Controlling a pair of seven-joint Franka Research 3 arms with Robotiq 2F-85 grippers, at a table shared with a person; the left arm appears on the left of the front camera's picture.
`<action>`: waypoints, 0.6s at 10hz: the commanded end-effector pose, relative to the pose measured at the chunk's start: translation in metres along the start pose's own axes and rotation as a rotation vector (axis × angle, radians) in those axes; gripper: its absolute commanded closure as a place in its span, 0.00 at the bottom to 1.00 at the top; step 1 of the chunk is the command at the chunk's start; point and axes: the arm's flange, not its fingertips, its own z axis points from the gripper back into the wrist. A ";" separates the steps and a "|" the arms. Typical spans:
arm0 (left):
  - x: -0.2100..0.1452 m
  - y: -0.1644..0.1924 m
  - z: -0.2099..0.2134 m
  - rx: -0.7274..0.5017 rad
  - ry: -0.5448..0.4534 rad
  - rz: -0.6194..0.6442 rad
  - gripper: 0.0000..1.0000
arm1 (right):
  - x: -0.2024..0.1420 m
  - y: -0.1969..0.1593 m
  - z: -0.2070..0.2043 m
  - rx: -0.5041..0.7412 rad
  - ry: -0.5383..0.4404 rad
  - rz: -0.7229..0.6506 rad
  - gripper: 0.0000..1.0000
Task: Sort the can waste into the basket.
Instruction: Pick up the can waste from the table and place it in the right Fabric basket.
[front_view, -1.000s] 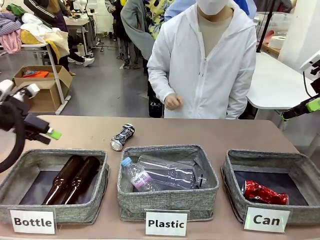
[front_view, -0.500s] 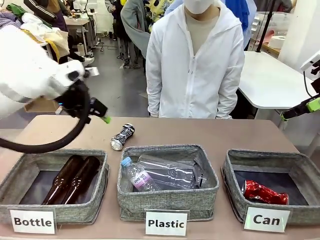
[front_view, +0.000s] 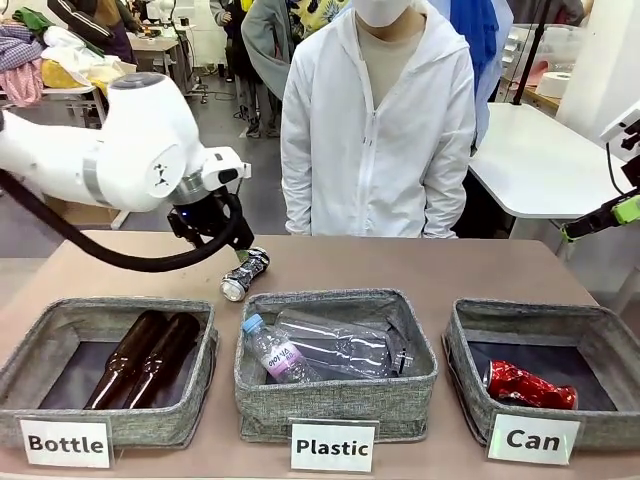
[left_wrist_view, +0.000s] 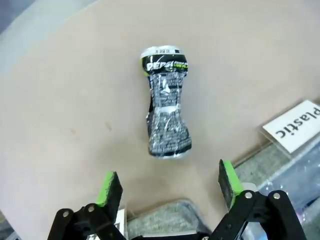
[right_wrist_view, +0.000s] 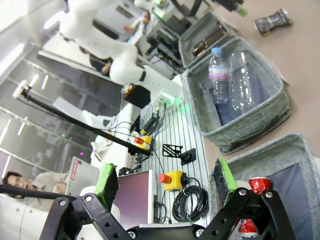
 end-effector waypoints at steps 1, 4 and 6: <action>0.023 -0.028 -0.014 0.047 -0.014 0.041 0.00 | -0.001 0.001 0.001 -0.001 0.010 0.014 0.00; 0.037 -0.042 -0.056 0.150 -0.012 0.116 0.00 | -0.001 0.001 0.001 -0.001 0.010 0.014 0.00; 0.042 -0.043 -0.087 0.208 -0.009 0.138 0.00 | -0.001 0.001 0.001 -0.001 0.010 0.014 0.00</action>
